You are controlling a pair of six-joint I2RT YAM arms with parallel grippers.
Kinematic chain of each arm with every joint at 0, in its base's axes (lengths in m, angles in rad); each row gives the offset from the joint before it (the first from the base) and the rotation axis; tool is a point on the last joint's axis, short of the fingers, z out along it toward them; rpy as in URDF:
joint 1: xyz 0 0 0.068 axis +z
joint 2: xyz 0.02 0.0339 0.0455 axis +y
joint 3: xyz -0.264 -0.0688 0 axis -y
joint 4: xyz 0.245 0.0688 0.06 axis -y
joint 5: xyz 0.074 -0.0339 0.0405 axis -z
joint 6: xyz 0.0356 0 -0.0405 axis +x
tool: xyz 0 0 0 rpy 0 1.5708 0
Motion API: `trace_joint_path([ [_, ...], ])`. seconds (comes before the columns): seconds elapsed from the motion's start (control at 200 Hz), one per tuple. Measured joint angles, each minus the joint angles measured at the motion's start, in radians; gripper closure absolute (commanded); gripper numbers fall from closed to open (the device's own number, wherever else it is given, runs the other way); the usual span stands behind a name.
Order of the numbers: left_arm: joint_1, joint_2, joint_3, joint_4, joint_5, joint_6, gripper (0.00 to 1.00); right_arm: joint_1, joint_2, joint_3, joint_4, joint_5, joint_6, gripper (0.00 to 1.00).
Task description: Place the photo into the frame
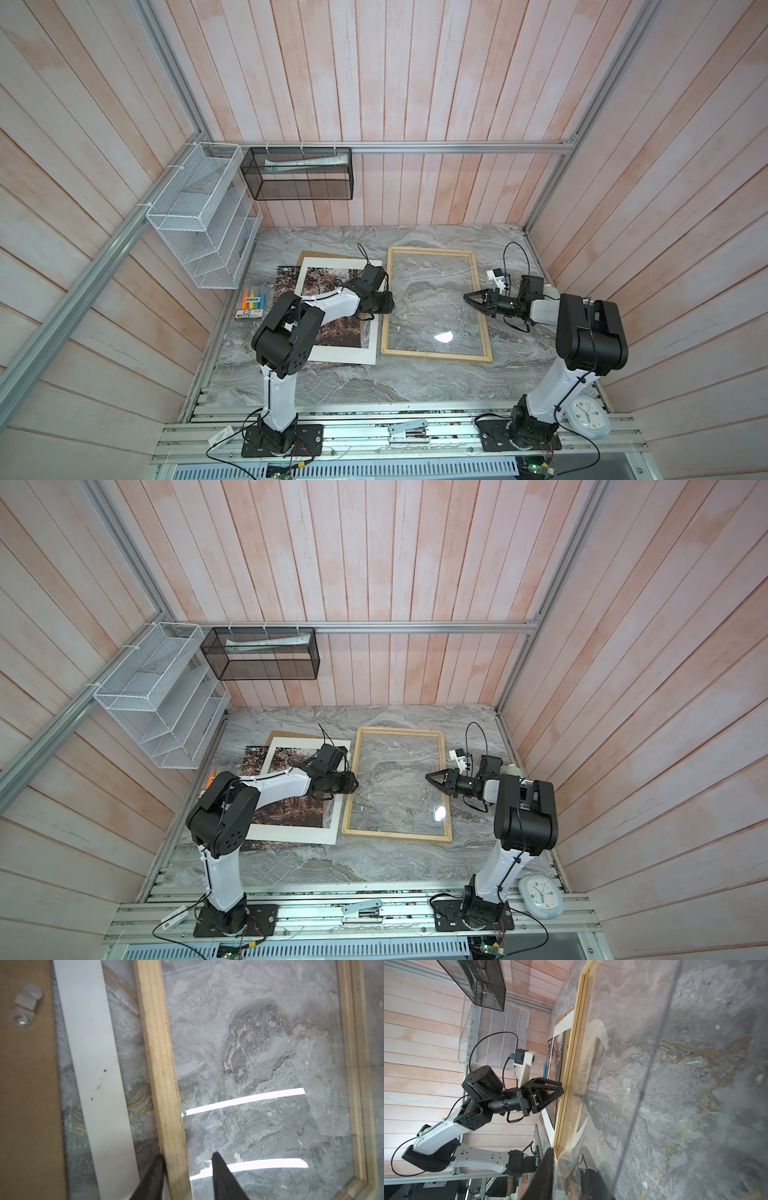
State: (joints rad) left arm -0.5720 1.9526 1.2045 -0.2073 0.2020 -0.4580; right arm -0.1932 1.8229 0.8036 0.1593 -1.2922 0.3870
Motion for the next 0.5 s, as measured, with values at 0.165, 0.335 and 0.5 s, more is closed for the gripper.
trace_joint_path([
  [0.165, 0.0, 0.003, 0.0, 0.003, 0.003, 0.0, 0.6, 0.002, 0.0, 0.003, -0.026, 0.033, -0.007, 0.69],
  [0.335, 0.0, 0.004, 0.0, 0.004, 0.003, 0.0, 0.61, 0.013, 0.0, 0.024, -0.085, 0.08, -0.035, 0.64],
  [0.5, 0.0, 0.005, 0.0, 0.004, 0.003, -0.003, 0.61, 0.028, 0.0, 0.05, -0.151, 0.142, -0.063, 0.61],
])
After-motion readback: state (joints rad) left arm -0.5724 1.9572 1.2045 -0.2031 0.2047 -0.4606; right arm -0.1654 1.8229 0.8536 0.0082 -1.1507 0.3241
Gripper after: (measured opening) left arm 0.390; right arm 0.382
